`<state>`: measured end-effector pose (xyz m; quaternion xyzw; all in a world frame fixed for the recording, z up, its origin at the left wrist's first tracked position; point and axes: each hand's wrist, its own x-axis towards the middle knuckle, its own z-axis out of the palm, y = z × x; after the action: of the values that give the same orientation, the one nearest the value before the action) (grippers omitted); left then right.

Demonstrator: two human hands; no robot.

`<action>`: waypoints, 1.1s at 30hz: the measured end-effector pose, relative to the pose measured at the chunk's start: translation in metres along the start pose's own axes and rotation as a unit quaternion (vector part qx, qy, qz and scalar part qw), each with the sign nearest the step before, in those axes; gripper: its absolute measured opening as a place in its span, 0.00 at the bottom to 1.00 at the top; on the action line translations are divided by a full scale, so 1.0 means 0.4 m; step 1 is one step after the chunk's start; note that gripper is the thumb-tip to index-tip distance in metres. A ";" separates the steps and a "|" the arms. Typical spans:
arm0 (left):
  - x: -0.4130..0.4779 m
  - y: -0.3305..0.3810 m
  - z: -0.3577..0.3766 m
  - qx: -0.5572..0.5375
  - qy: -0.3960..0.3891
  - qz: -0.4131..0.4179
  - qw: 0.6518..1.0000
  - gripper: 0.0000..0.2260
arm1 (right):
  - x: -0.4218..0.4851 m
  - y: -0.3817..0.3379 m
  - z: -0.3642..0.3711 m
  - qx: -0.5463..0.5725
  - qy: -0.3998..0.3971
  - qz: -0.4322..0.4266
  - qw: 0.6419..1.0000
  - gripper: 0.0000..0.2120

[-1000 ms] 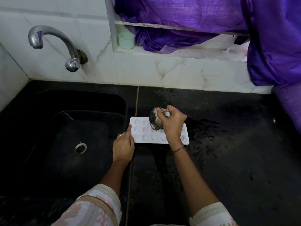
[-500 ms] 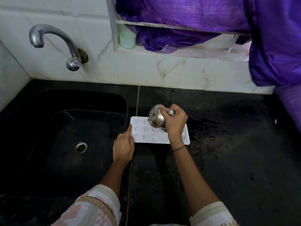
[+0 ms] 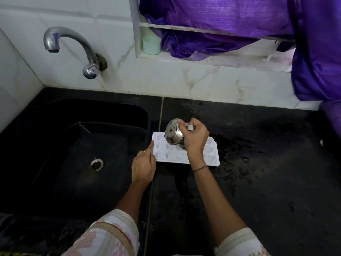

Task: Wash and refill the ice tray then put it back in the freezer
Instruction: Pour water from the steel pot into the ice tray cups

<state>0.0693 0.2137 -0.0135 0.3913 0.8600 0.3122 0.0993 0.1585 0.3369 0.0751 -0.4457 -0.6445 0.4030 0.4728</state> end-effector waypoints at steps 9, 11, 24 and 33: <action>0.004 -0.004 0.000 -0.003 0.002 -0.004 1.000 0.23 | 0.010 0.005 0.018 -0.021 -0.038 -0.062 0.997 0.22; 0.004 -0.004 0.000 -0.002 0.003 -0.003 1.000 0.24 | 0.009 0.003 0.024 -0.021 -0.049 -0.070 0.996 0.18; 0.001 -0.004 0.000 -0.009 0.004 -0.015 1.000 0.23 | 0.014 -0.012 0.012 -0.044 -0.017 -0.083 0.995 0.26; 0.002 0.002 -0.003 0.004 0.000 -0.013 1.000 0.23 | 0.025 -0.007 -0.025 0.027 0.014 0.029 0.999 0.25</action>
<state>0.0688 0.2141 -0.0119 0.3801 0.8664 0.3076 0.1015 0.1663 0.3465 0.0825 -0.4567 -0.6137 0.4276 0.4815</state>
